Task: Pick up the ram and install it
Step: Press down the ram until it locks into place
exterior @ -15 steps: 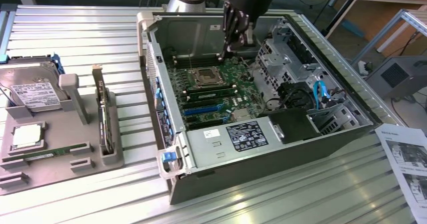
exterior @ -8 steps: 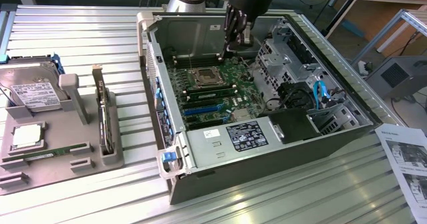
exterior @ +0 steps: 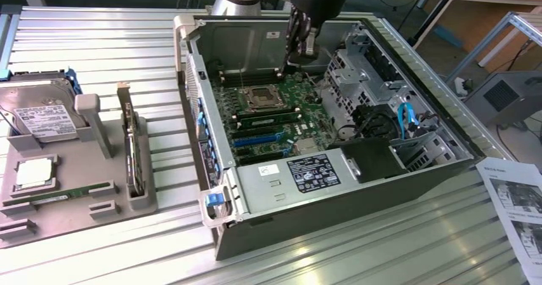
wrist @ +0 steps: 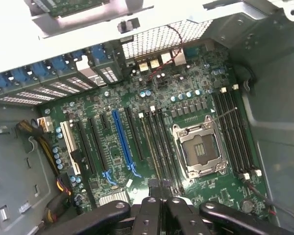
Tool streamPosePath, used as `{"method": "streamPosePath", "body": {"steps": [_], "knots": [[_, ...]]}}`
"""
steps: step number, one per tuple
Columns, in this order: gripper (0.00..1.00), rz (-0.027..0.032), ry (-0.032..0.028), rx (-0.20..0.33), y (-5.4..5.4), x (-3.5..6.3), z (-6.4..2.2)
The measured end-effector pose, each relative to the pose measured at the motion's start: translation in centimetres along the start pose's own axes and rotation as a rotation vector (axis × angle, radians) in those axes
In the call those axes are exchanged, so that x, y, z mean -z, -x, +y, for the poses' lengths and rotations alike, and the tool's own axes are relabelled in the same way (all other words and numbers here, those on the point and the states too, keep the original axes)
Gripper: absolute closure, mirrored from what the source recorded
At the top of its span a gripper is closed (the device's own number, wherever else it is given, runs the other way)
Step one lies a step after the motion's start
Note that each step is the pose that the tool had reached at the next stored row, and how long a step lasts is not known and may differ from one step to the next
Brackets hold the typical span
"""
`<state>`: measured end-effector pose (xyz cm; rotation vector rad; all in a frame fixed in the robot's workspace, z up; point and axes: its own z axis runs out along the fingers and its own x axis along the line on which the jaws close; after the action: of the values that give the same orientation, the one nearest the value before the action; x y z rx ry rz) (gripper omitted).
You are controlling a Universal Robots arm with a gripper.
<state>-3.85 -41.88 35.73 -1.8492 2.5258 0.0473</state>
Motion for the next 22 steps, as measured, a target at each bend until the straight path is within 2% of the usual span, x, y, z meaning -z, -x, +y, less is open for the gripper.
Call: {"method": "streamPosePath", "body": {"steps": [9, 22], "knots": [[0.89, -0.0031, -0.0046, -0.173, 0.00, 0.00, 0.00], [0.89, -0.0065, -0.0095, -0.356, 0.00, 0.00, 0.00]]}}
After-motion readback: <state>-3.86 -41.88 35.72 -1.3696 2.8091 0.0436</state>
